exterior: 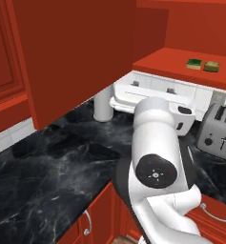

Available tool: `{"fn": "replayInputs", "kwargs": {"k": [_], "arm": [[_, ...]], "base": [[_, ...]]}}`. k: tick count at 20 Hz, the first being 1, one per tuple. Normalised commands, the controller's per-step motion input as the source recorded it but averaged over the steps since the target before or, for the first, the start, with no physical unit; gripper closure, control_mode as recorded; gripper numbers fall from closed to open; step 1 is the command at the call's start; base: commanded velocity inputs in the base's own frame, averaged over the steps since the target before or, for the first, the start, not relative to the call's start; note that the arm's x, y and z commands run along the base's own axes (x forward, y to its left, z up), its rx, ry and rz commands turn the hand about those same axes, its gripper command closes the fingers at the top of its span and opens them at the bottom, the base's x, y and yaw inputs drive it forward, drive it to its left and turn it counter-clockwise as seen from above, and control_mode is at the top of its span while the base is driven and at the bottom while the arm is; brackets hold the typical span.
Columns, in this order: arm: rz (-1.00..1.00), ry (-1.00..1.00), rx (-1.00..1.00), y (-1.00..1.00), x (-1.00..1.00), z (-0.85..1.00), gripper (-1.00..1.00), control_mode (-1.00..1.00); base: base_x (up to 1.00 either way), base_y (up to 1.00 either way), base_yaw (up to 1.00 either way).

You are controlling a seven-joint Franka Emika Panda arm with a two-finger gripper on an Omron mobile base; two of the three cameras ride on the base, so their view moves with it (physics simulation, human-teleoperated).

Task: Pick up the sponge and sponge from the sink, and place them back in the cabinet, and close the cabinet door.

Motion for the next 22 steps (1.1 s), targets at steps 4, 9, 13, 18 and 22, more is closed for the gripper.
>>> {"fn": "replayInputs", "kwargs": {"k": [4, 9, 13, 18, 22], "arm": [[0.06, 0.0, -0.01, 0.44, -0.29, 0.0, -1.0, -1.0], [0.04, 0.0, -0.01, 0.51, -0.28, 0.0, -1.0, -1.0], [0.03, 0.0, 0.0, 0.54, -0.22, 0.0, -1.0, -1.0], [0.03, 0.0, 0.0, 0.5, -0.18, 0.0, -1.0, -1.0], [0.02, 0.0, 0.0, 0.44, -0.03, 0.0, -1.0, -1.0]], "base": [[0.0, 0.0, 0.0], [0.0, 0.0, 0.0], [0.0, 0.0, 0.0], [0.0, 0.0, 0.0], [0.0, 0.0, 0.0]]}}
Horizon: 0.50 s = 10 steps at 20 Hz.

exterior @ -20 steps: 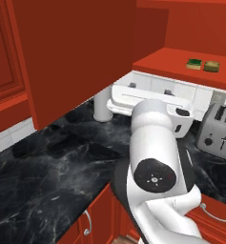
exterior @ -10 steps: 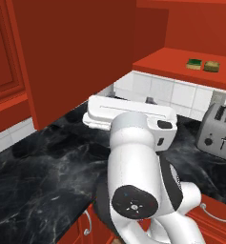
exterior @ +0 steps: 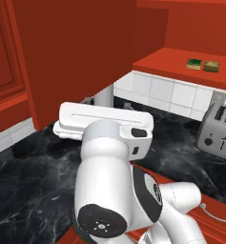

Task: Pick up the sponge and sponge from the sink, and place them back in the cabinet, and close the cabinet door.

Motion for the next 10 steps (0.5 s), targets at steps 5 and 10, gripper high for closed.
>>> {"fn": "replayInputs", "kwargs": {"k": [5, 10], "arm": [[0.01, 0.0, 0.0, 0.41, 0.0, 0.0, -1.0, -1.0], [0.0, 0.0, 0.0, 0.45, 0.0, 0.0, -1.0, -1.0]], "base": [[0.0, 0.0, 0.0], [0.0, 0.0, 0.0]]}}
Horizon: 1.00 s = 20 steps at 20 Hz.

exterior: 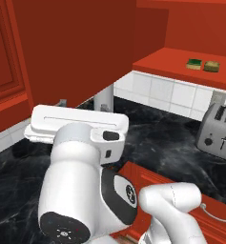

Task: Pick up the sponge and sponge from the sink, and place them back in the cabinet, and close the cabinet door.

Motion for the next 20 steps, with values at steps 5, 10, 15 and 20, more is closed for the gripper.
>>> {"fn": "replayInputs", "kwargs": {"k": [5, 10, 15, 20], "arm": [[0.0, 0.0, 0.0, 0.42, 0.0, 0.0, -1.0, -1.0], [0.0, 0.0, 0.0, 0.34, 0.0, -0.02, -1.0, -1.0], [0.0, 0.0, 0.0, 0.23, 0.01, -0.07, -1.0, -1.0], [0.0, 0.0, 0.0, 0.06, 0.02, -0.07, -1.0, -1.0]], "base": [[0.0, 0.0, 0.0], [0.0, 0.0, 0.0], [0.0, 0.0, 0.0], [0.0, 0.0, 0.0]]}}
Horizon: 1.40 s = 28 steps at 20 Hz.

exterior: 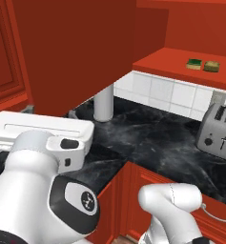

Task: Pick up the sponge and sponge from the sink, and place them back in the cabinet, and close the cabinet door.

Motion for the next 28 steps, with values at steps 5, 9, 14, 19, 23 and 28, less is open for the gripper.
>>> {"fn": "replayInputs", "kwargs": {"k": [5, 9, 14, 19, 23, 28], "arm": [[0.0, 0.0, 0.0, 0.06, 0.17, -0.11, -1.0, -1.0], [0.0, 0.0, 0.0, 0.13, 0.19, -0.08, -1.0, -1.0], [0.0, 0.0, 0.0, 0.14, 0.19, -0.04, -1.0, -1.0], [0.0, 0.0, 0.0, 0.19, 0.14, -0.01, -1.0, -1.0], [0.0, 0.0, 0.0, 0.21, 0.1, 0.0, -1.0, -1.0], [0.0, 0.0, 0.0, 0.21, 0.12, 0.0, -1.0, -1.0]], "base": [[0.0, 0.0, 0.0], [0.0, 0.0, 0.0], [0.0, 0.0, 0.0], [0.0, 0.0, 0.0], [0.0, 0.0, 0.0], [0.0, 0.0, 0.0]]}}
